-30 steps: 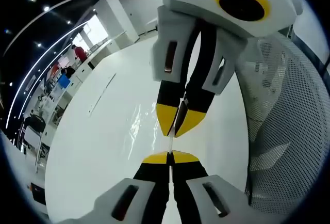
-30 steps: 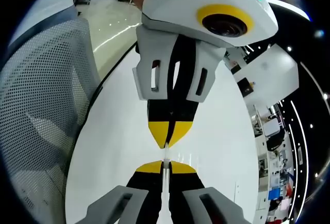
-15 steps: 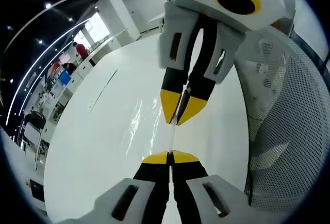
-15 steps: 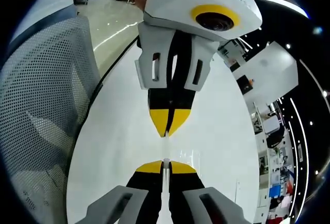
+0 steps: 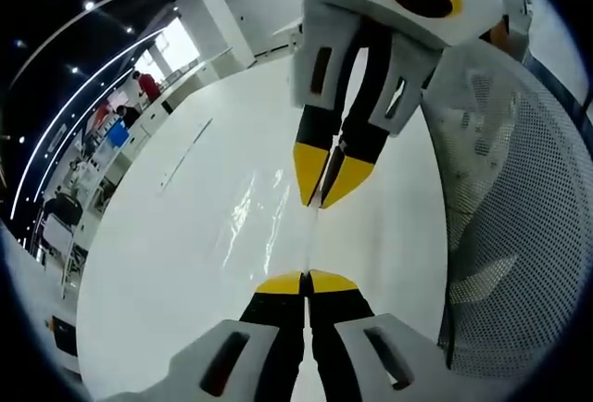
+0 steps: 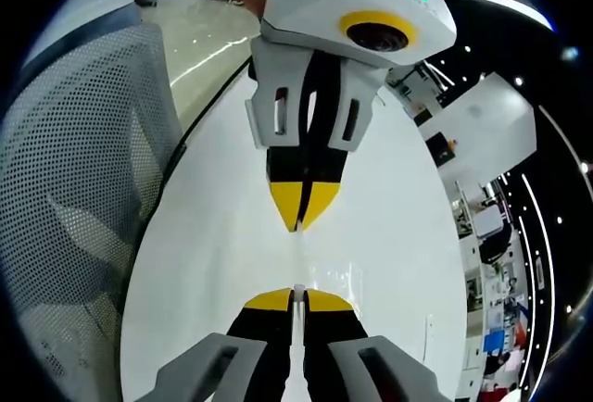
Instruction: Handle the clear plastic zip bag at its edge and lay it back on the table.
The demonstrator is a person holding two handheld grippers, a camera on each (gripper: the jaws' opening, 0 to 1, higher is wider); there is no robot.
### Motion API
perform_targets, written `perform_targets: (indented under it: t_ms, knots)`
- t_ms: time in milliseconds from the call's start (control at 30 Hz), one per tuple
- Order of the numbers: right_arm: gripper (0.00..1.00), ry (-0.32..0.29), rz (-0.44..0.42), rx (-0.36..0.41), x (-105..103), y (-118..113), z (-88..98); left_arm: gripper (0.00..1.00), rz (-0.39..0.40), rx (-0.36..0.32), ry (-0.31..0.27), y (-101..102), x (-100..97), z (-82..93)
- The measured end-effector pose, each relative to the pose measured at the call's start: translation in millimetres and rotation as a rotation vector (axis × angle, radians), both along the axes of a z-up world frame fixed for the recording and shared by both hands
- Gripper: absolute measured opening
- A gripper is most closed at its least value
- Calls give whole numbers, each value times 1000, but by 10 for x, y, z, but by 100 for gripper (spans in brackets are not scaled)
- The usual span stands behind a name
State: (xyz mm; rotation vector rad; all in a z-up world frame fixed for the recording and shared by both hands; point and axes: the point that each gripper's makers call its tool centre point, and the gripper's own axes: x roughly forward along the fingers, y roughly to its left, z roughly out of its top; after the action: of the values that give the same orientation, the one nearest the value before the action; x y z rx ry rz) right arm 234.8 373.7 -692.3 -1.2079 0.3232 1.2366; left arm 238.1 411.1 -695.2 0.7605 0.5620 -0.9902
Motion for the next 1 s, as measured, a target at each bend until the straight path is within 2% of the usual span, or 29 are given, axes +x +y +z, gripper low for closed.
perform_targets:
  t_ms: [1000]
  knots:
    - [0,8,-35,-7,18,-134,-47,0,30,8,18,82,10,-54]
